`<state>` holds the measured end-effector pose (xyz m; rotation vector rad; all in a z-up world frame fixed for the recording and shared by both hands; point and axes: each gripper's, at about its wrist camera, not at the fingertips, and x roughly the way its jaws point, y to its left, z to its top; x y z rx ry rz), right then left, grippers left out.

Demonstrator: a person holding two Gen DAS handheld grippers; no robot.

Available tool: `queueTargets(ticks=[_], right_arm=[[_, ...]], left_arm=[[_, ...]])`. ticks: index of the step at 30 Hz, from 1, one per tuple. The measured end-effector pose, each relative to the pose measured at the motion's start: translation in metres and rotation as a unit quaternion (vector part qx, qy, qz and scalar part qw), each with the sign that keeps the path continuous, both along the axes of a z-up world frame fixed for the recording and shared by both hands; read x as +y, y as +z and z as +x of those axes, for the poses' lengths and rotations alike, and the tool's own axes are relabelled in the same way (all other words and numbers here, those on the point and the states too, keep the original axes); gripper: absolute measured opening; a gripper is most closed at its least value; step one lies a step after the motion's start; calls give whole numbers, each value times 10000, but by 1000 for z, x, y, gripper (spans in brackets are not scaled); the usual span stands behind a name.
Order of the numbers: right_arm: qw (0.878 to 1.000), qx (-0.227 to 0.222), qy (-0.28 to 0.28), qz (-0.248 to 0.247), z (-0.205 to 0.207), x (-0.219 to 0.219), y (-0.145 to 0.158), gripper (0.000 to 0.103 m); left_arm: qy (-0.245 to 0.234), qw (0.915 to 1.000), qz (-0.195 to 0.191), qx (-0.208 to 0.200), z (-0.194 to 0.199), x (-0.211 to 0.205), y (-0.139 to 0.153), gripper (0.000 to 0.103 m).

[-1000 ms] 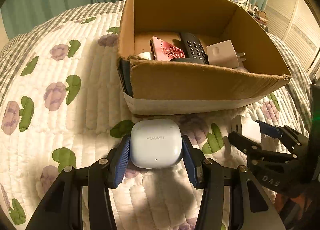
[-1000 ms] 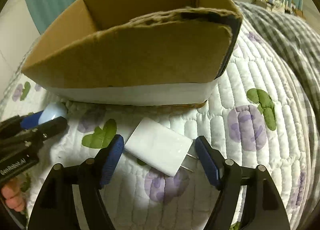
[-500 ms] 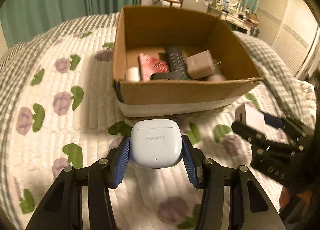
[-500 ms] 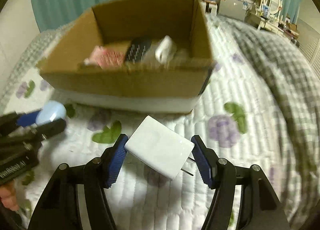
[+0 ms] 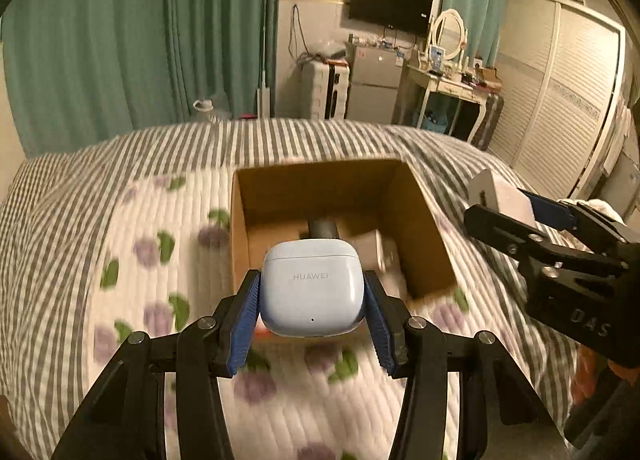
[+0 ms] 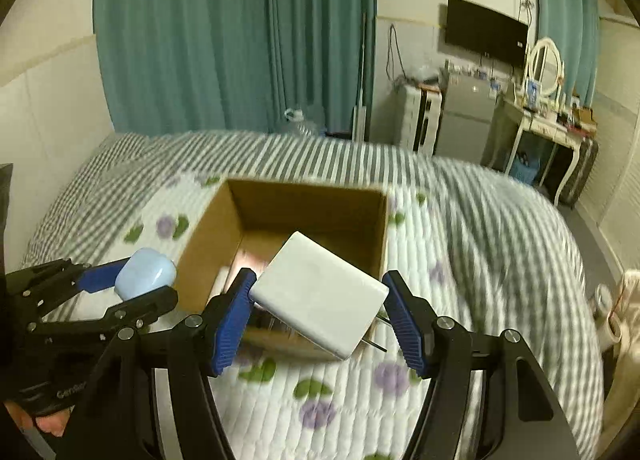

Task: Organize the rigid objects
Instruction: 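Lower the earbud case into the box with the left gripper while the right drops the charger in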

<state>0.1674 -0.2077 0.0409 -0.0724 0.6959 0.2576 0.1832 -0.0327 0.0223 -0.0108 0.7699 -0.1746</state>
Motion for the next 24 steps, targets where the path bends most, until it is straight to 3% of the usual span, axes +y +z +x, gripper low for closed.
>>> queueTargets(ticks=[5, 10, 15, 16, 18, 24], right_arm=[[9999, -125, -69, 57, 38, -11, 6, 65], [10000, 0, -25, -7, 64, -18, -14, 65], [9999, 132, 8, 30, 75, -19, -40, 65], [9999, 157, 12, 54, 76, -20, -42, 65], [9998, 197, 0, 72, 78, -21, -46, 65], [9999, 142, -25, 48, 76, -21, -41, 65]], left_arm=[[-42, 9997, -12, 219, 46, -19, -25, 51], [-53, 9985, -33, 544, 66, -32, -67, 51], [-144, 9978, 66, 643, 70, -43, -87, 53], [-138, 9979, 64, 634, 70, -43, -88, 54], [-86, 9982, 62, 590, 69, -41, -84, 65], [162, 9997, 116, 145, 60, -18, -46, 67]])
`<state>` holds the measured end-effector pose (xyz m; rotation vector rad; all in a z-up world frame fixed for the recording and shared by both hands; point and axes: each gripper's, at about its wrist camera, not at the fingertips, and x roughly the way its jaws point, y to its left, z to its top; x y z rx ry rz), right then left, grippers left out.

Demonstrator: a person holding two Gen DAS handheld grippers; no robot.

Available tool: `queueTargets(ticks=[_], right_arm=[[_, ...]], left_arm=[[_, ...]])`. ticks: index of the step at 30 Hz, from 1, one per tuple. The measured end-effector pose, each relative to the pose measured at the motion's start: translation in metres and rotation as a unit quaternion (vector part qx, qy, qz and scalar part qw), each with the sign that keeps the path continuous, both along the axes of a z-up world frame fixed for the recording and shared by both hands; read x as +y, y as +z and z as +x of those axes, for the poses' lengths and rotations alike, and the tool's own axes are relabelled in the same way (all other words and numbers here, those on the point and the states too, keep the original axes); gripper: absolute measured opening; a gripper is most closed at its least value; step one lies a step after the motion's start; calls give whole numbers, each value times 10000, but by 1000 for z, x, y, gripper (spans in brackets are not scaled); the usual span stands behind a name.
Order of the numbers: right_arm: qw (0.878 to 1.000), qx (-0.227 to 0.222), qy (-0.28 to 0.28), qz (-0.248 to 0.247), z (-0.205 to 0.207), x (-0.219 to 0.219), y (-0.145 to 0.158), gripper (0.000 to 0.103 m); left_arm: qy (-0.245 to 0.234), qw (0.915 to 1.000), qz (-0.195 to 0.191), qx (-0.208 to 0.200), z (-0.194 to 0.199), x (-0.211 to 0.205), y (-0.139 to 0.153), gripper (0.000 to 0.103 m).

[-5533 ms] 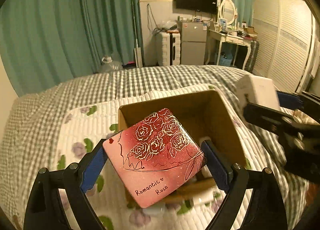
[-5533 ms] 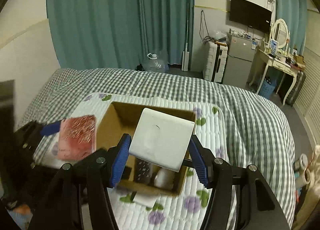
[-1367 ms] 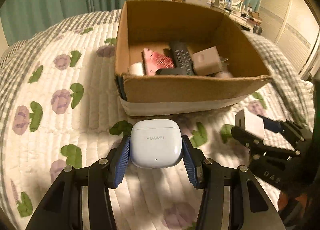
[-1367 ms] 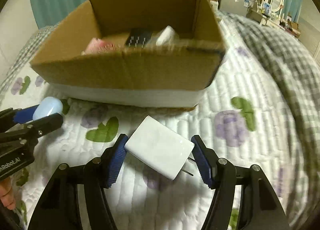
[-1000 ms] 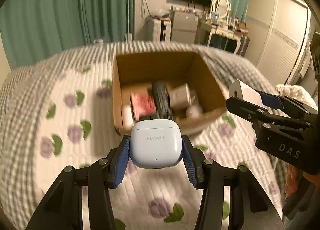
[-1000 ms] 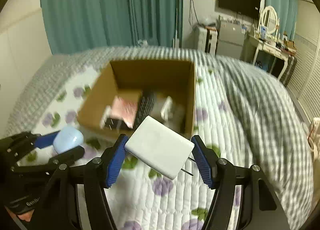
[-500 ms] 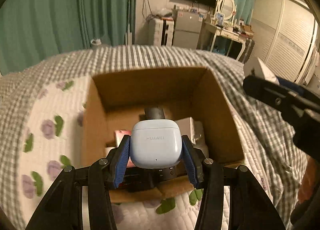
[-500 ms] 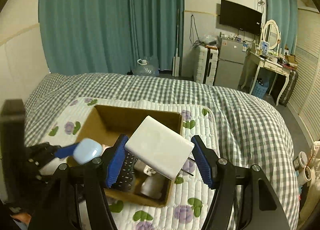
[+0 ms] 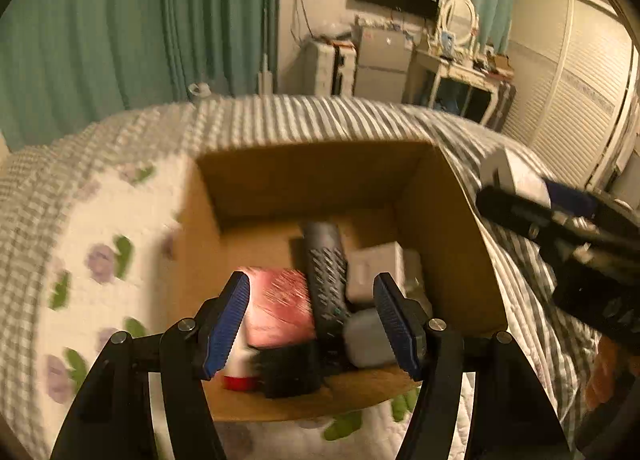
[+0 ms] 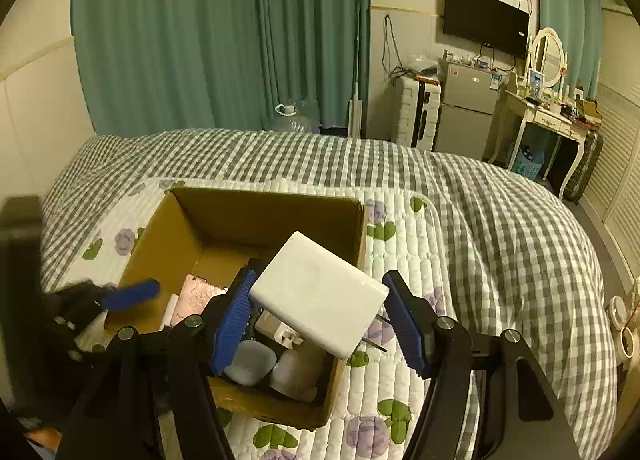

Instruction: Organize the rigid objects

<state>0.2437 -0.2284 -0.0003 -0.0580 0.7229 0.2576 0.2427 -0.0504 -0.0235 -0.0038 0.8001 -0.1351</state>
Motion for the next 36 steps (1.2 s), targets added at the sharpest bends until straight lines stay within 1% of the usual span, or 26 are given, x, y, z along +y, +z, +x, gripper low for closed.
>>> queueTargets(ticks=[3, 6, 10, 15, 17, 20, 22, 23, 24, 27, 30, 36], right_arm=[[10000, 5, 35, 18, 2, 6, 4, 65], [9998, 127, 121, 116, 9, 19, 0, 65], [9984, 425, 268, 263, 24, 41, -19, 65], [9954, 803, 263, 457, 36, 62, -48, 65], [9953, 827, 292, 405, 38, 70, -56, 65], [9962, 745, 305, 328, 41, 75, -56, 65], [9970, 636, 261, 346, 42, 76, -51, 66], [9978, 551, 195, 319, 43, 75, -46, 73], [9984, 476, 115, 299, 43, 74, -41, 76], [9988, 350, 14, 329, 41, 69, -22, 76], [9997, 87, -87, 216, 29, 63, 5, 76], [9986, -336, -345, 221, -8, 38, 75, 76]], left_arm=[[200, 9997, 24, -169, -1, 21, 18, 67], [344, 9992, 68, -211, 2, 39, 24, 67], [436, 9985, 275, -201, 4, 56, 18, 67], [527, 9982, 262, -93, 10, 71, 3, 67], [543, 9983, 217, -71, 12, 74, -1, 67], [540, 9984, 169, -49, 14, 76, -3, 67], [548, 9984, 128, -58, 13, 77, -2, 67], [546, 9984, 108, -67, 12, 77, 0, 67], [539, 9985, 102, -78, 11, 77, 2, 67], [517, 9985, 117, -150, 4, 72, 13, 67], [484, 9984, 139, -273, -8, 65, 34, 67], [419, 9962, 100, -751, -43, 52, 96, 67]])
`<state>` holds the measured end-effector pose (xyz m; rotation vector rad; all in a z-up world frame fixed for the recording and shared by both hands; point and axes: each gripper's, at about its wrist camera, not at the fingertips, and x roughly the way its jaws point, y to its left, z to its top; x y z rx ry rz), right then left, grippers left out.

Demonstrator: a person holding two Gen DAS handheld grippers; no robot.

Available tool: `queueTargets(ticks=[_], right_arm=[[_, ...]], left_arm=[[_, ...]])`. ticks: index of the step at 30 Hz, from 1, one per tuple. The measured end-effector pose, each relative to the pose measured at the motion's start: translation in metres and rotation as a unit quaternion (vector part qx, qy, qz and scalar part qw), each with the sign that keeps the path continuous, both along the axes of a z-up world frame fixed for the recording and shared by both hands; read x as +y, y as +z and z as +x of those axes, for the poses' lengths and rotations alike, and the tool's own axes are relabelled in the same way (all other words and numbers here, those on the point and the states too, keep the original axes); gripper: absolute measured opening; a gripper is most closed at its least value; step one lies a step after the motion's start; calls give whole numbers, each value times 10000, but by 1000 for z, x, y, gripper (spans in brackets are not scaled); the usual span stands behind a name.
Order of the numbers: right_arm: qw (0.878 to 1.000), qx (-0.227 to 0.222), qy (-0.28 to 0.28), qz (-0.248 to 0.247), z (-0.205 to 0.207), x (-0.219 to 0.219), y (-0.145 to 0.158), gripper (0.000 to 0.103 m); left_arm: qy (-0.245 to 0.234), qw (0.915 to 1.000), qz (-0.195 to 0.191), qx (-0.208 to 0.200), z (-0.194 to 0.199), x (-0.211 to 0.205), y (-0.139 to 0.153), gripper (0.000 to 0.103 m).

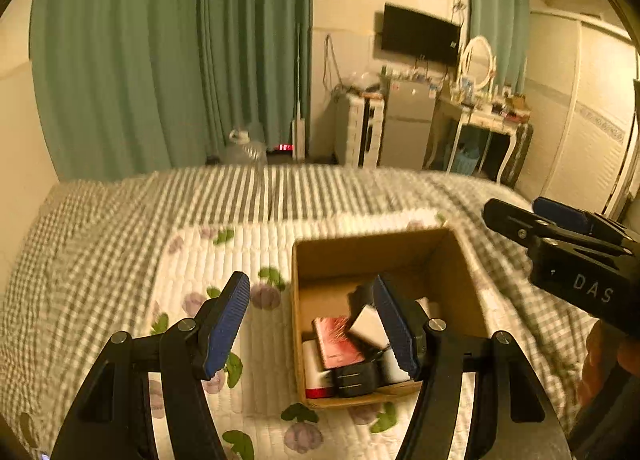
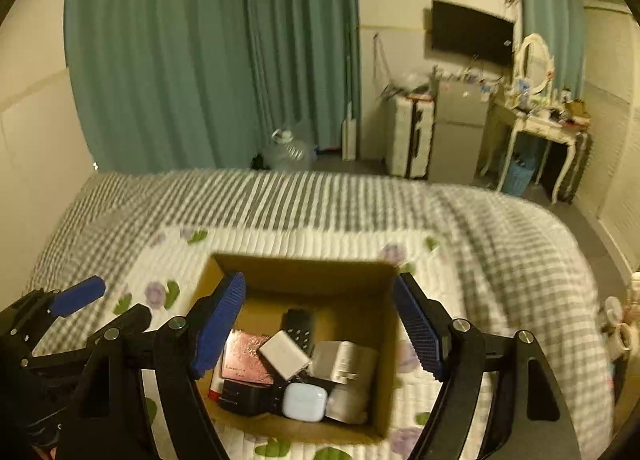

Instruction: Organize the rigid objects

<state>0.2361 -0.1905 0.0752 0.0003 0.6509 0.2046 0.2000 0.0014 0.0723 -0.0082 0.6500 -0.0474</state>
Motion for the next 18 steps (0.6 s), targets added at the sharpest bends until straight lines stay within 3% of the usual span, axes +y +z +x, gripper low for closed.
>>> queueTargets(ticks=[2, 6, 9, 13, 18], right_arm=[[9996, -236, -97, -91, -20, -9, 26, 76], [9986, -486, -183, -124, -58, -26, 70, 77], [9978, -618, -230, -81, -84, -36, 91, 89], [9957, -849, -354, -116, -117, -46, 103, 103], [9949, -936, -350, 129, -145, -58, 93, 103]], left_arm=[[-30, 9998, -10, -219, -16, -4, 23, 68], [-66, 9981, -28, -615, -50, -9, 60, 84], [-19, 9968, 55, -801, -69, -11, 73, 97], [28, 9955, 65, -946, -91, -9, 75, 102], [140, 9932, 138, -1149, -110, -7, 56, 103]])
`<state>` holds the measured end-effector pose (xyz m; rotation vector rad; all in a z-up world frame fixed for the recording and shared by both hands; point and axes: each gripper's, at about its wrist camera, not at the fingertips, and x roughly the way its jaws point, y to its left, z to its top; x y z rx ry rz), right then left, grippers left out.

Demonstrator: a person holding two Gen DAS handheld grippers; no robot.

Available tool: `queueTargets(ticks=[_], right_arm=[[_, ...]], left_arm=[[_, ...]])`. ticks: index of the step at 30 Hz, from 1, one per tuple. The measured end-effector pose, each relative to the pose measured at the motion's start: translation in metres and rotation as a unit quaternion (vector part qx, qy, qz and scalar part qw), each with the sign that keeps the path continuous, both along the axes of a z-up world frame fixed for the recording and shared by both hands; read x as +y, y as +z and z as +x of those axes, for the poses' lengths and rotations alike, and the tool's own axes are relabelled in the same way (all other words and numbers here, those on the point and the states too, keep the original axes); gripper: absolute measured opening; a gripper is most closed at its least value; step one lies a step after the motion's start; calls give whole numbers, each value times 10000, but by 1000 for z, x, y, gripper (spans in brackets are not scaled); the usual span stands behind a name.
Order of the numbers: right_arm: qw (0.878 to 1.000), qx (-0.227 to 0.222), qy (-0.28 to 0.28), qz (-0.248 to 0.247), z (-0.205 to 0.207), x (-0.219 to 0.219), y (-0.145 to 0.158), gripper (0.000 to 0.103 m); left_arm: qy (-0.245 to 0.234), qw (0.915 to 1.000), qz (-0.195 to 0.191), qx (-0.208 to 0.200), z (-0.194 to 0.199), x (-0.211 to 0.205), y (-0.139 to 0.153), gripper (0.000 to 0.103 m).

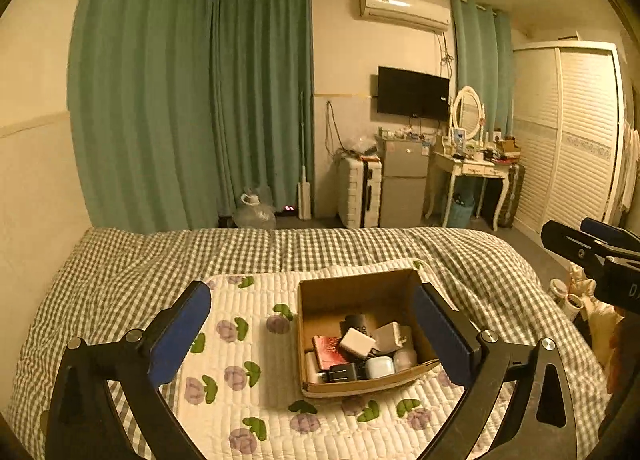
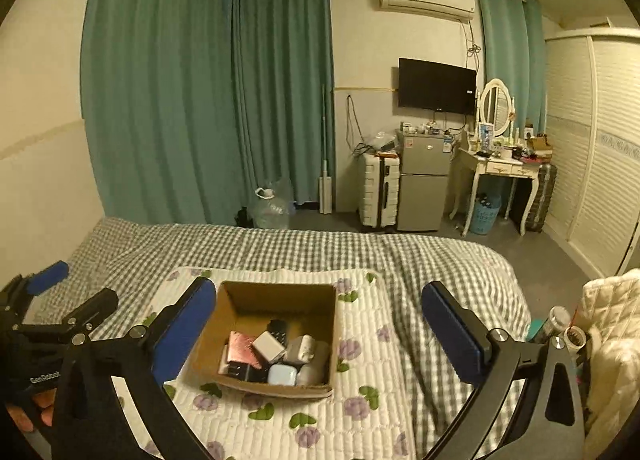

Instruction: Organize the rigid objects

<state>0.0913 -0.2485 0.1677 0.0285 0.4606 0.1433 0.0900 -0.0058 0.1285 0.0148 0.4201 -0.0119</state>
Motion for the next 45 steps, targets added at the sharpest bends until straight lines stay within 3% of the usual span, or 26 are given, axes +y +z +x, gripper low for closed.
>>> queueTargets(ticks=[8, 14, 19, 45], right_arm=[[9996, -279, 84, -59, -4, 10, -57, 103], [9997, -174, 96, -168, -2, 17, -104, 103], [9999, -36, 58, -96, -1, 10, -126, 103], [9999, 38, 110, -127, 1, 16, -132, 103]], left_arm=[[223, 9995, -139, -145, -8, 2, -44, 103], [213, 9998, -16, 2, -8, 5, -76, 103], [190, 9998, 35, 56, -11, 5, -98, 103], [217, 9990, -140, 354, -1, 7, -109, 103]])
